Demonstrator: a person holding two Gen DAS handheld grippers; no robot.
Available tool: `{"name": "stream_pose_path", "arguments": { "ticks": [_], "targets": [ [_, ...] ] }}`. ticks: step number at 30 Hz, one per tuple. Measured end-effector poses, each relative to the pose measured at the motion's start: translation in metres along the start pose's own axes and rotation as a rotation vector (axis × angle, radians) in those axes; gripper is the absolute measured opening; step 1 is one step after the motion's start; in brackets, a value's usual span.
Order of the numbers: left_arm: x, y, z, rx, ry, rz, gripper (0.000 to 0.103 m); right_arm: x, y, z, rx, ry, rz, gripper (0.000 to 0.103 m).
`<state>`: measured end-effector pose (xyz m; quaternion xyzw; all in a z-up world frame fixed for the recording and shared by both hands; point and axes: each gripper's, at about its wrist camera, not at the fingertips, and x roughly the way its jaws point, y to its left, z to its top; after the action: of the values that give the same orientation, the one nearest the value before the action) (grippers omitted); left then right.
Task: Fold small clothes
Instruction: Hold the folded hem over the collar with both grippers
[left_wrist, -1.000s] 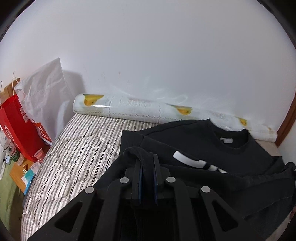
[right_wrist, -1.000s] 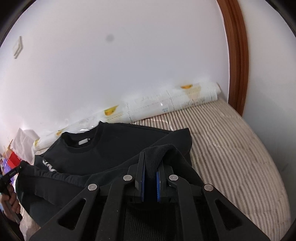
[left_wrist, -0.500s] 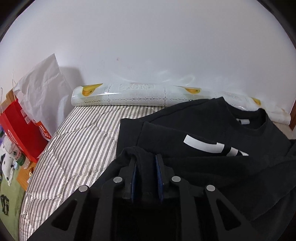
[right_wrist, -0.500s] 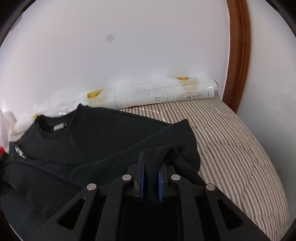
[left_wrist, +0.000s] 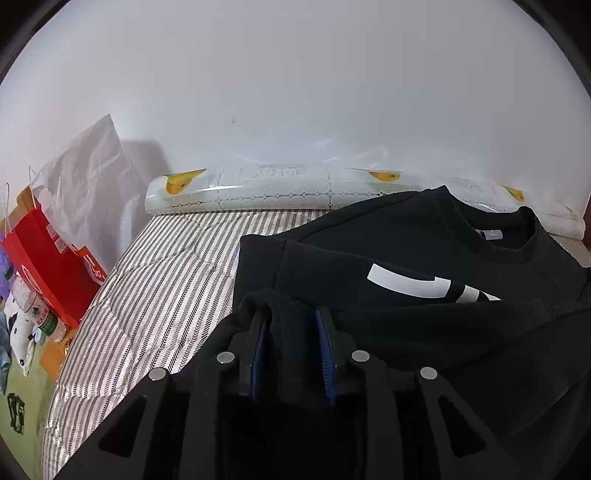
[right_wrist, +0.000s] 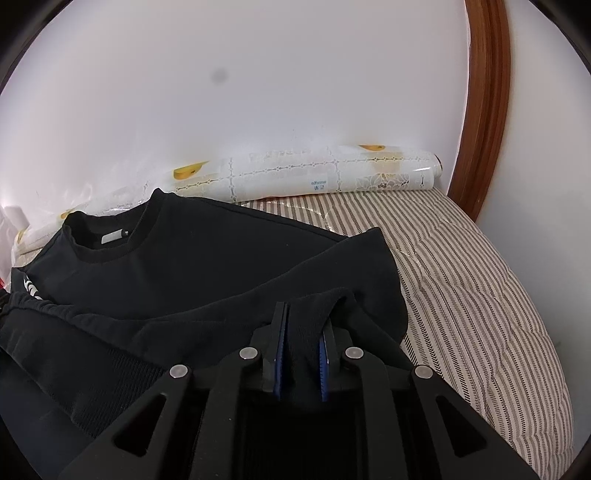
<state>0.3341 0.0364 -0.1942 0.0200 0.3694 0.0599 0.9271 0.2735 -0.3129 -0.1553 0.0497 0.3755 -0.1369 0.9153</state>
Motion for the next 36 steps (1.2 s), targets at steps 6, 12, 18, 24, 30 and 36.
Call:
{"name": "stream_pose_path", "arguments": {
  "ticks": [6, 12, 18, 24, 30, 36],
  "targets": [
    [0.0005, 0.0041, -0.0003, -0.014, 0.000, -0.008, 0.035, 0.0004, 0.0016, -0.0001, -0.003, 0.000, -0.007, 0.015],
    [0.0006, 0.0040, -0.0005, -0.019, -0.002, -0.004, 0.042, 0.0003, 0.0005, 0.0003, -0.005, 0.000, -0.004, 0.015],
    [-0.0003, 0.0028, -0.0007, -0.012, -0.008, -0.003, 0.049, 0.0011, 0.0005, 0.0003, 0.001, 0.002, -0.003, 0.015],
    [-0.0007, 0.0025, -0.0006, -0.005, -0.010, -0.001, 0.050, 0.0013, 0.0017, 0.0001, 0.003, 0.005, -0.004, 0.015],
    [-0.0009, 0.0022, -0.0004, -0.004, -0.011, -0.002, 0.051, 0.0015, 0.0012, 0.0004, 0.006, 0.006, -0.001, 0.015],
    [-0.0013, 0.0021, -0.0005, -0.002, -0.012, -0.002, 0.052, 0.0014, 0.0017, 0.0004, 0.005, 0.007, -0.003, 0.015]
  ]
}}
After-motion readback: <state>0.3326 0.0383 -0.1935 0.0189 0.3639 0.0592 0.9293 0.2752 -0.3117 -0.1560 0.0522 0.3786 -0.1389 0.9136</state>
